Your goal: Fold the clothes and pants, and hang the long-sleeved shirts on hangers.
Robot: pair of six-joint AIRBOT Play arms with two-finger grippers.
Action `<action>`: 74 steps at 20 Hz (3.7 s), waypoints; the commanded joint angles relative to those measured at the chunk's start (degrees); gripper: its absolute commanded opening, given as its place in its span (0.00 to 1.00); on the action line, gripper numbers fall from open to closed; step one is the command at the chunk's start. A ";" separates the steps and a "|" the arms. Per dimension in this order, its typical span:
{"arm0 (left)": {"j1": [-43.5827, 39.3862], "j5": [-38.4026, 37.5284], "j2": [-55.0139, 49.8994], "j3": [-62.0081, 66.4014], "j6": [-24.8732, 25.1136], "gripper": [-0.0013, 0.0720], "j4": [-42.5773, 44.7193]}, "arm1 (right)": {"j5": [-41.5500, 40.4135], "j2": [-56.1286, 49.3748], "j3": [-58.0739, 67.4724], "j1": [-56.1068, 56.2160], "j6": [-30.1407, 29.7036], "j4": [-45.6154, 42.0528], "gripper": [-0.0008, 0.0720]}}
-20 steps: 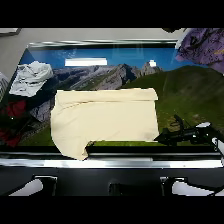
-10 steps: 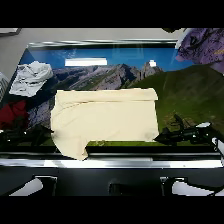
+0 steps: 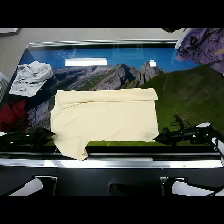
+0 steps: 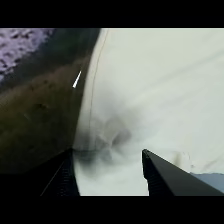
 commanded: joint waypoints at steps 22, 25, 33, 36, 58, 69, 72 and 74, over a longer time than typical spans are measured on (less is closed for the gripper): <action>-7.82 5.40 -3.63 5.60 0.09 0.04 -1.57 | -0.83 6.03 3.34 4.76 0.02 0.57 0.04; -12.44 5.38 -3.63 14.19 -2.36 0.04 -2.62 | -5.18 6.08 13.99 14.64 6.34 -3.78 0.04; -20.06 0.94 -3.48 64.06 -12.76 0.04 2.58 | -3.56 6.27 68.65 25.64 24.44 -27.80 0.04; -20.00 -4.35 -1.77 84.17 -20.09 0.04 13.27 | -1.05 10.32 85.20 25.64 25.57 -29.33 0.04; -20.13 -6.56 4.63 57.24 -17.68 0.04 22.43 | 8.00 6.67 70.79 25.64 33.40 -34.97 0.04; -28.52 5.79 -39.71 71.08 -13.35 0.04 21.53 | -7.30 -25.49 70.60 25.64 37.07 -38.64 0.04; -28.24 4.59 -40.70 74.16 -13.38 0.04 21.57 | -6.12 -25.70 70.60 25.64 37.18 -38.58 0.04; -28.02 -0.37 -40.63 74.82 -13.38 0.04 22.27 | -2.12 -25.73 70.60 25.64 37.53 -38.60 0.04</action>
